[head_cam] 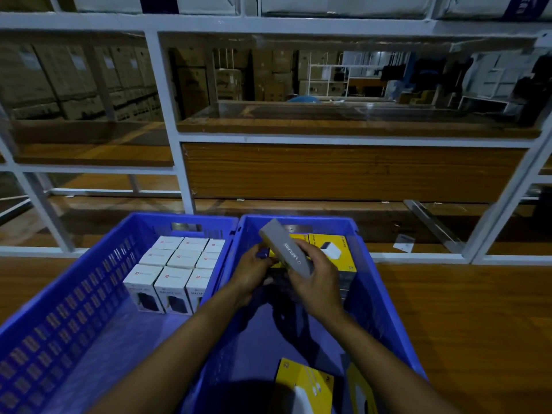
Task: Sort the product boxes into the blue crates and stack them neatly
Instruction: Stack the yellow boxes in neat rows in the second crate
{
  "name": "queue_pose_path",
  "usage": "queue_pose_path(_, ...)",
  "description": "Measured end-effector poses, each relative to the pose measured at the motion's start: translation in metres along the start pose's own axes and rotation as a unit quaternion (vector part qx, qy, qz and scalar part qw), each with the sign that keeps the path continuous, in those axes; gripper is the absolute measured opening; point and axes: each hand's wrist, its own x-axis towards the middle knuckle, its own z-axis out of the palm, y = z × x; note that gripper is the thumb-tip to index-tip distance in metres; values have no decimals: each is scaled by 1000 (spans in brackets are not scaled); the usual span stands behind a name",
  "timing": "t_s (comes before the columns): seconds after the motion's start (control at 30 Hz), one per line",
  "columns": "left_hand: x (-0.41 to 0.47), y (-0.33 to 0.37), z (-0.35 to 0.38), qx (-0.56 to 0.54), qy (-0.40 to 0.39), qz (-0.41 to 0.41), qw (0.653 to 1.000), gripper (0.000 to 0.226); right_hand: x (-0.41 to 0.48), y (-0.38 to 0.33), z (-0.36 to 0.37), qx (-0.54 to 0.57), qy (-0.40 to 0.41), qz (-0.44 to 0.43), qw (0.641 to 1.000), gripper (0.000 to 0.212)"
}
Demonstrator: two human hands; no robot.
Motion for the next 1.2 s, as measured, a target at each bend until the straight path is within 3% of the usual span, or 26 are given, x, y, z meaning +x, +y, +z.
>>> queue_pose_path(0.1,0,1,1,54,25,69,996,35,8,0,-8,139,56,137,979,44)
queue_pose_path(0.27,-1,-4,4,139,109,198,964,41,17,-2,-13,323,132,302,887,30)
queue_pose_path(0.33,-6,-3,6,159,117,236,952,44,18,-1,-15,349,144,324,867,30)
queue_pose_path(0.47,-17,0,15,167,126,288,935,41,17,9,-11,284,156,361,875,23)
queue_pose_path(0.57,-23,1,22,194,122,346,910,46,17,11,-9,277,133,424,852,22)
queue_pose_path(0.7,-29,-2,31,251,87,399,877,58,15,0,-13,336,68,481,807,33)
queue_pose_path(0.9,-40,-4,46,329,17,454,827,58,1,-12,-9,493,84,498,709,35)
queue_pose_path(1.0,-38,-4,43,315,19,426,848,57,3,-9,-7,499,78,478,719,32)
queue_pose_path(1.1,-36,-6,42,264,21,387,883,55,9,-3,-7,427,53,474,768,27)
queue_pose_path(1.2,-35,-5,43,206,12,333,920,54,14,11,-11,368,8,495,787,42)
